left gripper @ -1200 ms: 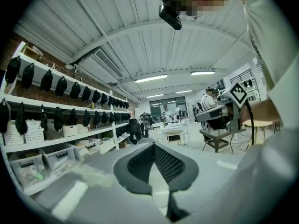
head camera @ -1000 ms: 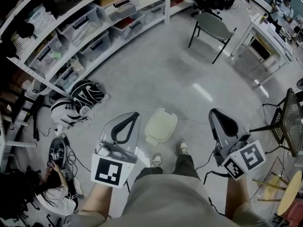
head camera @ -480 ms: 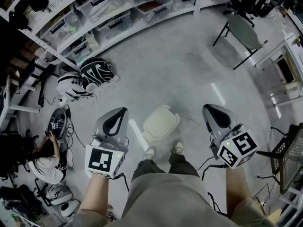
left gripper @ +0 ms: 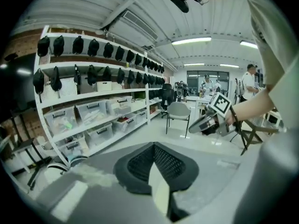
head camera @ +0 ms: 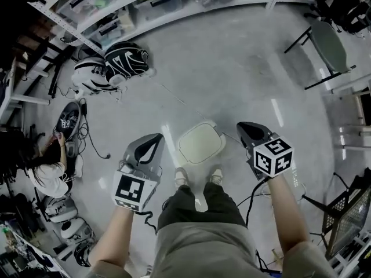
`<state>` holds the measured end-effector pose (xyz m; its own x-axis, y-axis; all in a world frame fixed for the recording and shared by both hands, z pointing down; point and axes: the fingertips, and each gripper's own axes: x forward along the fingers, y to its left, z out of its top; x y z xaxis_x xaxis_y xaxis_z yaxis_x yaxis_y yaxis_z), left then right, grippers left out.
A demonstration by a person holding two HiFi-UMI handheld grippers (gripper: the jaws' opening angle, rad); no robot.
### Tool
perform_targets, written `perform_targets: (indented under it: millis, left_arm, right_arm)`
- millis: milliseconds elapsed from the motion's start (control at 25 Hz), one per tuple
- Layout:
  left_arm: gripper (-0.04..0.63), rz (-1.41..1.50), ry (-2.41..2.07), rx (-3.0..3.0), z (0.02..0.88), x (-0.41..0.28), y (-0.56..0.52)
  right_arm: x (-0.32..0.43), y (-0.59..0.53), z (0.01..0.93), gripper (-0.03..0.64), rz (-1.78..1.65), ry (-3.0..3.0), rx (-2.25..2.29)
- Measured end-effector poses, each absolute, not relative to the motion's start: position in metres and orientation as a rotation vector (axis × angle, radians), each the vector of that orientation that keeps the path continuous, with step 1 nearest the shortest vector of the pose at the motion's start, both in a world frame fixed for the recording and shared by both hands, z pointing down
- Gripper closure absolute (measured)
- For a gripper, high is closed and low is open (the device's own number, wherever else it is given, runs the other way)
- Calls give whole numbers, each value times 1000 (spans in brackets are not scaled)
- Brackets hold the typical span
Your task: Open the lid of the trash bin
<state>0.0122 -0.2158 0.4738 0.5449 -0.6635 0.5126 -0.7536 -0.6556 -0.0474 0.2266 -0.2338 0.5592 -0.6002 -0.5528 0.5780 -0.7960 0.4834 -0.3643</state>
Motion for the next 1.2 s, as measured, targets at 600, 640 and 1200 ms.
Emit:
perform_targets:
  millis: [600, 640, 1200]
  left_arm:
    - [594, 792, -1182, 2307, 709, -38, -205]
    - [594, 788, -1182, 2287, 723, -41, -204]
    - [594, 808, -1174, 2149, 840, -75, -190]
  right_arm:
    - [199, -223, 859, 614, 968, -2055, 882]
    - [200, -223, 874, 614, 972, -2040, 882]
    - [217, -219, 1008, 614, 1042, -1884, 839]
